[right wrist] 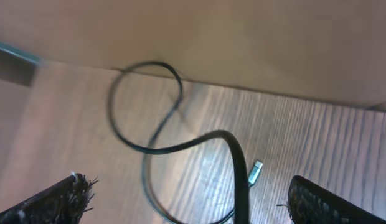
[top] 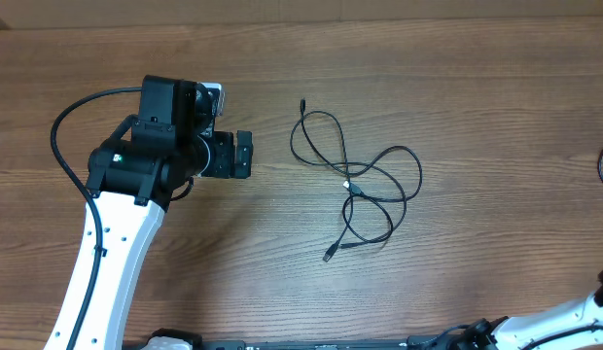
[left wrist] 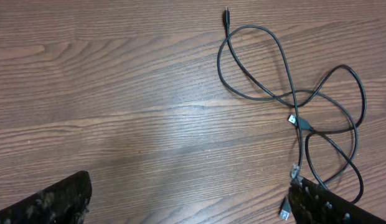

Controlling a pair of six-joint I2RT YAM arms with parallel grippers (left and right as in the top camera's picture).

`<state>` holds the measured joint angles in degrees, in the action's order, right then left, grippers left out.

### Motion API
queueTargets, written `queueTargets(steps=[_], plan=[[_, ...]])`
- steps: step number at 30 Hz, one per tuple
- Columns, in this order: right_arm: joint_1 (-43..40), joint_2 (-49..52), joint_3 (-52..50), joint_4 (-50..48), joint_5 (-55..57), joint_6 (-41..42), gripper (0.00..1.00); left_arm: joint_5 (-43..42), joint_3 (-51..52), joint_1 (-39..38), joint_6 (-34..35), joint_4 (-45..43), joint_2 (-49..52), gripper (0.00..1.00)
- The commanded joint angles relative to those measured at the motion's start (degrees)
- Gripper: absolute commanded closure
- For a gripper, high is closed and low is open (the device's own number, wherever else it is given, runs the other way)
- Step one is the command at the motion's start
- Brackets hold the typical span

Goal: Untangle cables

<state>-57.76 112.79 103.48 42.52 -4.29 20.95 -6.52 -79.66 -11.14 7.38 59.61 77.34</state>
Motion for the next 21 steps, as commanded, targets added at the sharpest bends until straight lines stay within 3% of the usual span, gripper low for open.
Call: queueTargets(steps=[1, 10, 21], plan=[[-0.07, -8.96, 0.09, -0.83, -1.92, -0.22, 0.0, 0.76, -1.11, 0.24, 0.37, -0.04, 0.44, 0.0], [2.49, -20.46, 0.09, -0.87, -8.92, -0.22, 0.0, 0.76, -1.11, 0.24, 0.37, -0.04, 0.46, 0.01], [14.95, -27.8, 0.09, 0.15, -13.03, -4.92, 0.0, 0.76, -1.11, 0.24, 0.37, -0.04, 0.57, 0.01]])
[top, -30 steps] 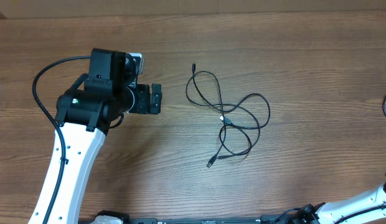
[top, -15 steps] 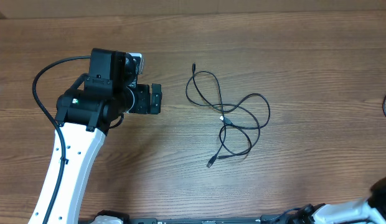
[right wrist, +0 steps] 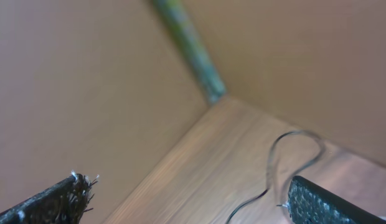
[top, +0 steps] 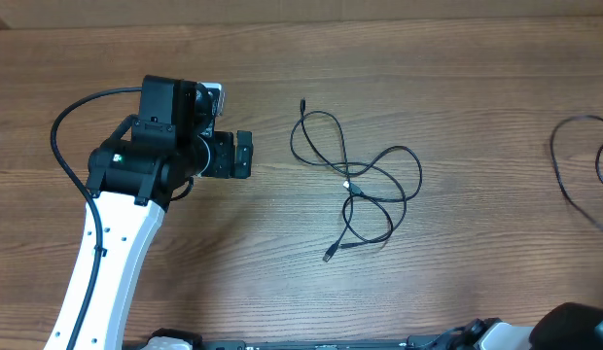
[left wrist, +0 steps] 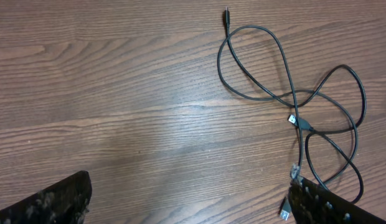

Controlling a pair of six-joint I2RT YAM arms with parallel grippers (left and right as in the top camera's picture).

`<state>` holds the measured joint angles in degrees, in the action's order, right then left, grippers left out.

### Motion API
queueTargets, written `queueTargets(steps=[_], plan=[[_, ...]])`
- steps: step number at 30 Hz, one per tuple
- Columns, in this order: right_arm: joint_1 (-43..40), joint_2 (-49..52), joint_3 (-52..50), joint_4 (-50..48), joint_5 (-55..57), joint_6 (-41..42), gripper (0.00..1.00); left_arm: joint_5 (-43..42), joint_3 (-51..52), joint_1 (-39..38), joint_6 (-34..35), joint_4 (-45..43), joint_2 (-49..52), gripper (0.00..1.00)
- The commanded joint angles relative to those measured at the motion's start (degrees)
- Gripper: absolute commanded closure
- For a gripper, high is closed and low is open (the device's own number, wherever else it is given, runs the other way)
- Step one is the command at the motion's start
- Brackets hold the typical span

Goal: Untangle cables

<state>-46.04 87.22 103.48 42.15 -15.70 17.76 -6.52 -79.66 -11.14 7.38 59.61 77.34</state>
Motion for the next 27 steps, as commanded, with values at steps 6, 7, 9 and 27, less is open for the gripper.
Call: queueTargets(steps=[6, 7, 9, 27], plan=[[12.26, -2.51, 0.09, 6.25, -3.56, -1.77, 0.0, 0.76, -1.11, 0.24, 0.37, -0.04, 0.57, 0.0], [13.51, -2.51, 0.09, 7.48, -3.78, -2.05, 0.0, 0.76, -1.11, 0.24, 0.37, -0.04, 0.57, 0.0], [16.13, -2.49, 0.07, 9.73, -4.44, -4.46, 0.0, 0.76, -1.11, 0.24, 0.37, -0.04, 0.57, 0.0], [34.69, -2.01, -6.08, 24.3, -4.96, -13.4, 0.0, 0.76, -1.11, 0.24, 0.37, -0.04, 0.59, 0.0]])
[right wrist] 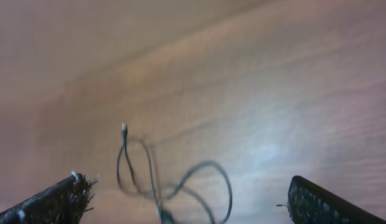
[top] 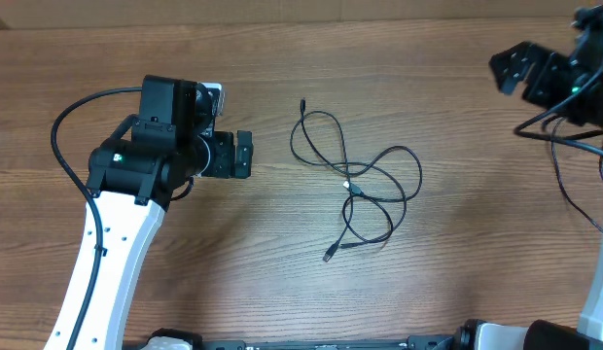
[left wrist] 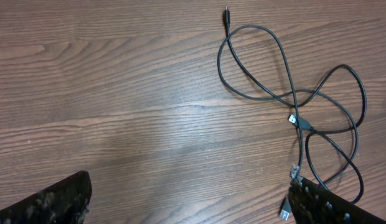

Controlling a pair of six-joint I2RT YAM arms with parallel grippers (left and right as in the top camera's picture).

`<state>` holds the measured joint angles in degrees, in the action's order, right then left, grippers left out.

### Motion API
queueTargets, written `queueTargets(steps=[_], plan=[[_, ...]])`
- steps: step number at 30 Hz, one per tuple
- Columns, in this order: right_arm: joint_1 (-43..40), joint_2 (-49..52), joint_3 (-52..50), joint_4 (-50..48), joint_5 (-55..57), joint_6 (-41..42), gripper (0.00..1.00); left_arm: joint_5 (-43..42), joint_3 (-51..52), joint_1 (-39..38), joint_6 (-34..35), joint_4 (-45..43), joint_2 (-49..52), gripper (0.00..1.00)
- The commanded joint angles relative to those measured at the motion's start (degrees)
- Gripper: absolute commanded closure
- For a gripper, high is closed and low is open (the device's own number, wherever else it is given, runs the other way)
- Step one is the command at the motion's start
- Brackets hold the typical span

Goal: Untangle cables

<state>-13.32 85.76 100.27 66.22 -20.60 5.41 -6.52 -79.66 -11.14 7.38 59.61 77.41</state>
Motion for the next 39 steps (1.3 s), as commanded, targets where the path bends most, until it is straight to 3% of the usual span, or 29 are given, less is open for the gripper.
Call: queueTargets(steps=[1, 20, 30, 39], plan=[[2.67, -0.55, -4.15, 0.33, -0.09, -1.05, 0.0, 0.76, -1.11, 0.24, 0.37, 0.0, 0.52, 0.0], [22.84, -0.55, -29.33, -4.61, -1.64, -0.81, 0.0, 0.76, -1.11, 0.24, 0.37, -0.04, 0.59, 0.0], [31.82, -0.55, -37.77, -12.68, -4.57, 5.03, 0.0, 0.76, -1.11, 0.24, 0.37, -0.04, 0.59, 0.0], [38.23, -0.55, -43.43, -18.43, -4.57, 5.31, 0.0, 0.76, -1.11, 0.24, 0.37, -0.04, 0.59, 0.0]])
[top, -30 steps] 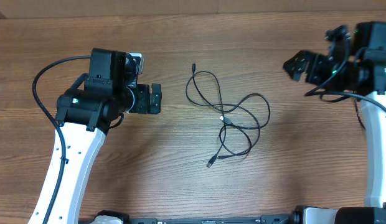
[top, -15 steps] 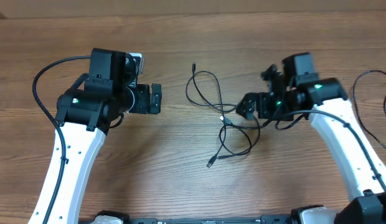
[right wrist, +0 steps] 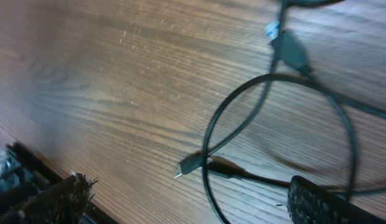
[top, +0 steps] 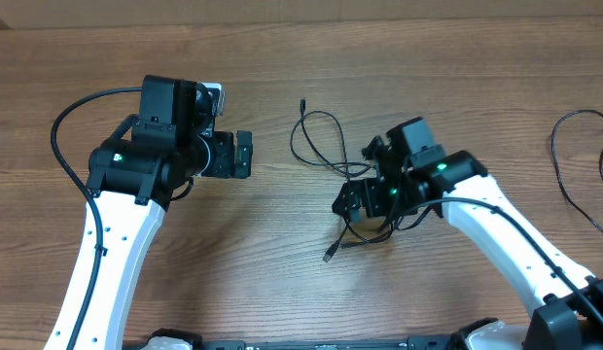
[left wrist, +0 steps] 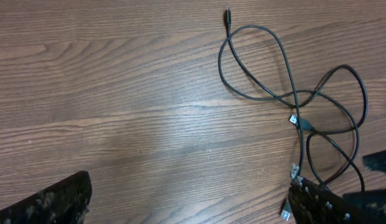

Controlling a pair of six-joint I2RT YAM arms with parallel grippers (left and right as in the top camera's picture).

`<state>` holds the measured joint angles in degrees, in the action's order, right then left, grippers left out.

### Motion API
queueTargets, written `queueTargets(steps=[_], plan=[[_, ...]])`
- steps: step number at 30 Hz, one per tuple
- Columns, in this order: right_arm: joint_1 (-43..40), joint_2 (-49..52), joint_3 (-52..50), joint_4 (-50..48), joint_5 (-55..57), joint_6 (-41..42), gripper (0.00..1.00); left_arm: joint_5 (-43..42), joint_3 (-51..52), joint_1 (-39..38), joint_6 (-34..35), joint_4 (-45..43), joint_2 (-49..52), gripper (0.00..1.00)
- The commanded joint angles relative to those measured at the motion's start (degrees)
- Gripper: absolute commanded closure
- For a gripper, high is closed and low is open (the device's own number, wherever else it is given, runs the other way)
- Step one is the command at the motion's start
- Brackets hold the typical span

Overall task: Untangle cables
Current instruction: 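Lower the right gripper onto the cable tangle and grasp a cable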

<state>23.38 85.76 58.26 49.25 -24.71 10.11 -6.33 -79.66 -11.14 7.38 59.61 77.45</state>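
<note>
Two thin black cables (top: 326, 136) lie looped through each other mid-table; the same tangle (left wrist: 286, 93) fills the upper right of the left wrist view. A small plug (top: 303, 102) ends the far loop and a silver USB plug (top: 329, 255) the near one. My right gripper (top: 356, 181) hangs open low over the tangle's near half. Its wrist view shows a cable loop (right wrist: 274, 112) and the USB plug (right wrist: 190, 165) between the fingers (right wrist: 320, 202). My left gripper (top: 245, 156) stands open to the left of the cables, holding nothing.
Another black cable (top: 574, 165) curls at the table's right edge. The wooden table (top: 282, 272) runs on to the left and front. The right gripper's dark body (left wrist: 380, 163) shows at the right edge of the left wrist view.
My right arm has come from the far right corner of the table to just above the tangle, gripper open. The left arm and the cables have not moved.
At first my right arm was almost out of view at the bottom right, its camera on the stray cable by the wall. It then showed at the far right corner, and now over the tangle. The left arm stayed still throughout.
</note>
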Motion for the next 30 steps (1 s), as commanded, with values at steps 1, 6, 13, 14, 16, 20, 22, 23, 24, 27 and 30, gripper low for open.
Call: queueTargets(steps=[1, 6, 13, 14, 16, 20, 22, 23, 24, 27, 30], plan=[[1.9, -0.55, -2.1, -2.25, -0.46, 0.7, 0.0, 0.57, -1.11, 0.24, 0.37, -0.02, 0.55, 0.01], [2.51, -0.48, -5.27, -5.16, -0.5, 3.43, 0.0, 0.57, -1.14, 0.24, 0.37, -0.02, 0.55, 0.01], [2.51, -0.46, -8.5, -6.75, -0.48, 3.43, 0.0, 0.57, -1.11, 0.24, 0.37, -0.04, 0.55, 0.0], [2.51, -0.46, -8.76, -6.97, -0.48, 3.43, 0.0, 0.57, -1.11, 0.24, 0.37, -0.02, 0.55, 0.0], [2.51, -0.46, -9.49, -7.76, -0.48, 3.43, 0.0, 0.57, -1.11, 0.24, 0.37, -0.04, 0.55, 0.0], [2.51, -0.46, -11.47, -9.42, -0.55, 3.43, 0.0, 0.57, -1.11, 0.24, 0.37, -0.04, 0.55, 0.0], [2.51, -0.46, -12.04, -9.84, -0.98, 3.41, 0.0, 0.57, -1.11, 0.24, 0.37, -0.02, 0.55, 0.01], [2.51, -0.46, -12.22, -9.99, -1.2, 3.41, 0.0, 0.57, -1.11, 0.24, 0.37, -0.04, 0.55, 0.01], [2.51, -0.46, -12.24, -10.01, -1.4, 3.41, 0.0, 0.57, -1.11, 0.24, 0.37, -0.02, 0.55, 0.0], [2.51, -0.46, -12.24, -10.05, -2.49, 3.39, 0.0, 0.57, -1.11, 0.24, 0.37, -0.04, 0.55, 0.0], [2.75, -0.46, -12.24, -10.01, -2.58, 3.37, 0.0, 0.57, -1.11, 0.24, 0.37, -0.04, 0.55, 0.0]])
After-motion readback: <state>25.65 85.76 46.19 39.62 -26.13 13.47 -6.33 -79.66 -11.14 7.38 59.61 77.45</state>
